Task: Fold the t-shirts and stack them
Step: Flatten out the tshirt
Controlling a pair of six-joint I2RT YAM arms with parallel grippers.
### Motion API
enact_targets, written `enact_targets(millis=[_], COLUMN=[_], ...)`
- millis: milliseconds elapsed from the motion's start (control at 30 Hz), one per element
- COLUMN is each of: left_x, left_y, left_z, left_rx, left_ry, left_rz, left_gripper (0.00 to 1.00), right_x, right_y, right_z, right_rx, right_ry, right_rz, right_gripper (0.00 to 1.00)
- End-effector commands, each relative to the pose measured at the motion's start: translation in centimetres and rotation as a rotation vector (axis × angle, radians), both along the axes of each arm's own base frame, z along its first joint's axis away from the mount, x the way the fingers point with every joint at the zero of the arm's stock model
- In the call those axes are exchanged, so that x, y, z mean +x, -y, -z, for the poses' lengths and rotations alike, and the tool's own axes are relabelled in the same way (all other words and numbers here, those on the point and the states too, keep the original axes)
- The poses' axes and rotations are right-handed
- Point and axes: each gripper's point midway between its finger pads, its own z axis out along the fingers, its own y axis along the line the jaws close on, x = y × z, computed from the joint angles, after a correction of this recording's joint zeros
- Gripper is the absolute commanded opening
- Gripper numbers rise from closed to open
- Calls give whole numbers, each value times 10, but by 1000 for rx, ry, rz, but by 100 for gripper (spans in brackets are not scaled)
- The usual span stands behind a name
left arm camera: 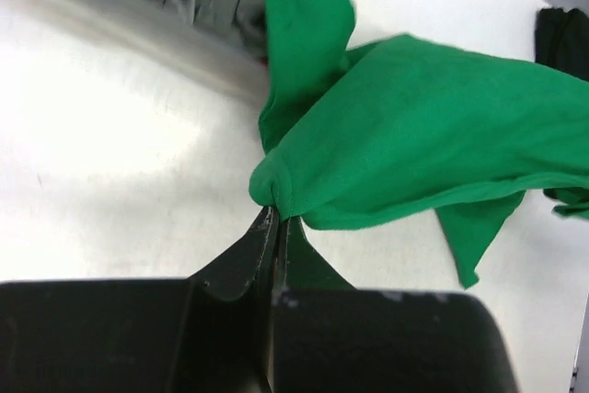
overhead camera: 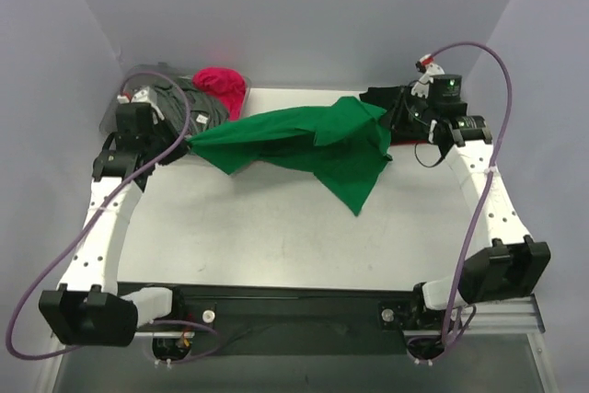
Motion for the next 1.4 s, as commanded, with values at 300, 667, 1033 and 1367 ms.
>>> enact_targets(millis=[300, 667, 1033, 1367], left_x=[-92, -92, -95, -96], left_y=[27, 27, 28, 26], left_z=[134, 137, 130, 132], left_rx=[-198, -169, -163, -153], left_ry=[-330, -360, -366, -374], left_rz=[13, 53, 71, 72], left_gripper=[0, 0, 0, 0], right_x=[-99, -40, 2, -3], right_y=[11, -93, -118, -130], right_z=[150, 168, 209, 242], right_rx=[-240, -284, -315, -378], right_ry=[-445, -385, -405, -453], right_rz=[47, -286, -306, -347], right_gripper=[80, 71, 64, 59])
